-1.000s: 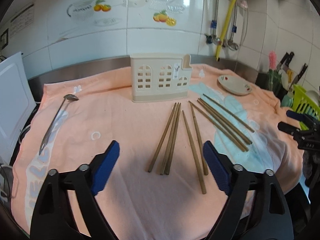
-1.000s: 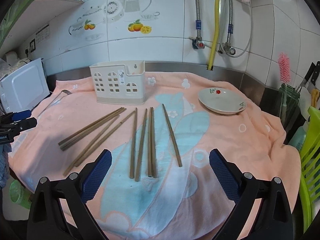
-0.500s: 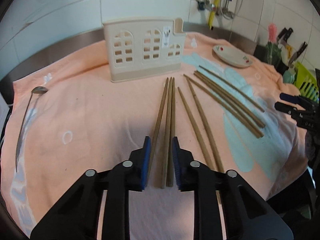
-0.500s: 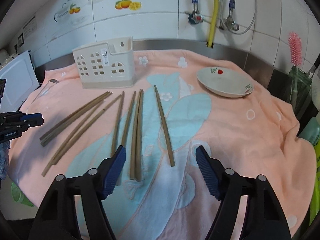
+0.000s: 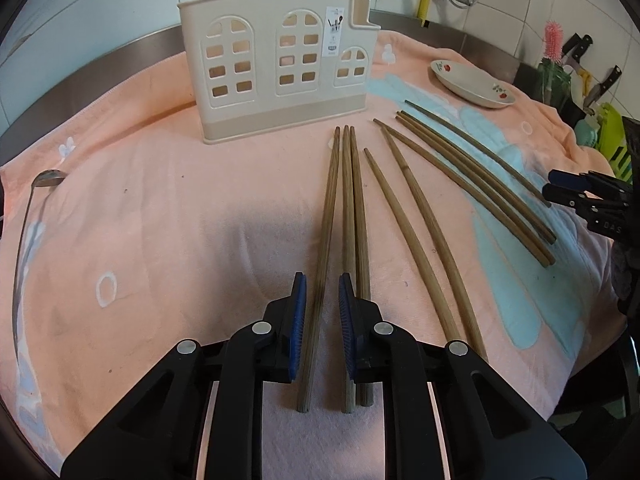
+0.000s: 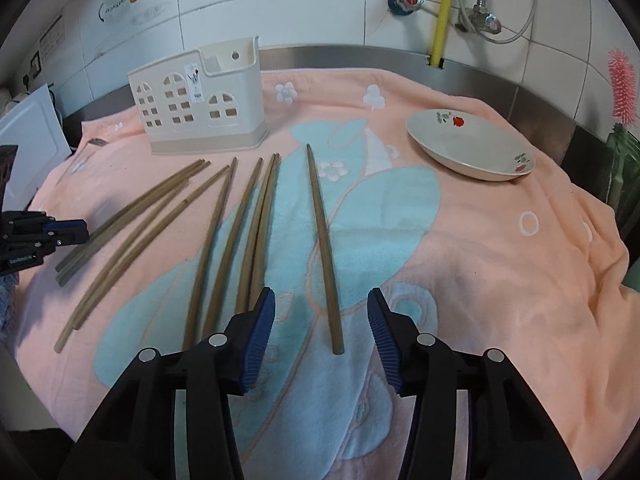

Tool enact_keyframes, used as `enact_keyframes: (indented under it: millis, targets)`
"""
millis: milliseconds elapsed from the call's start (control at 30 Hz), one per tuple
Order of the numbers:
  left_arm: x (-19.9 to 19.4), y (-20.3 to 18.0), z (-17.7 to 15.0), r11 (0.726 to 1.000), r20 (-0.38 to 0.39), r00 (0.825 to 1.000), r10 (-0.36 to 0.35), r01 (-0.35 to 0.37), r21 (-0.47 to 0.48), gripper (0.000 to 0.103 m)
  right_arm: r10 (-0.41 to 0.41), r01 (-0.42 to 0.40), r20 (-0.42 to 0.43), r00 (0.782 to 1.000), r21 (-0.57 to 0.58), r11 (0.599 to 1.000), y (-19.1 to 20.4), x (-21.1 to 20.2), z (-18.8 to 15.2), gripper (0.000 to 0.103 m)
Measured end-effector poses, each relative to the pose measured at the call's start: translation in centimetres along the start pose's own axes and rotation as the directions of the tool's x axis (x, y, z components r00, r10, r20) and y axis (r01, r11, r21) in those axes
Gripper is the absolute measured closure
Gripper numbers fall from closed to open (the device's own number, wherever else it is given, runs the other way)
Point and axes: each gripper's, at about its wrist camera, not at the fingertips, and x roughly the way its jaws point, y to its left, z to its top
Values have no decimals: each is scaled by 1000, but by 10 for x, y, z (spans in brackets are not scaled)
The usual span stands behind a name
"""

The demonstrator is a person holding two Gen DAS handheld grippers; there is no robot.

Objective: Organize utensils
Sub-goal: 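Lower the left tool onto a pair of wooden chopsticks and close it, then lift the chopsticks upright with the left tool over the cream caddy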

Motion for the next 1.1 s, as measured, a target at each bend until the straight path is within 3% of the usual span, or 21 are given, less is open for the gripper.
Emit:
enact_keyframes:
  millis: [133,733,800,1100]
  targets:
    - [5,-1,-1,1000,-12,1000,-2,2,2,87,9,-9,-17,1000,-3,1000,-4,10,1,70]
    - [16,-3,1,999,-19,1000,16,-15,31,89,-4,3,-42,999,-21,1000,-3,26,1,95]
    - [16,-5,2,999,-20,1000,24,-24,34,96,-9,8,-39,999,-26,1000,-3,26,1,95]
    - [-6,-4,7,1000,22,1000,13,-13,-2,98,-14,14,42,999,-3,1000,0,-4,10,96]
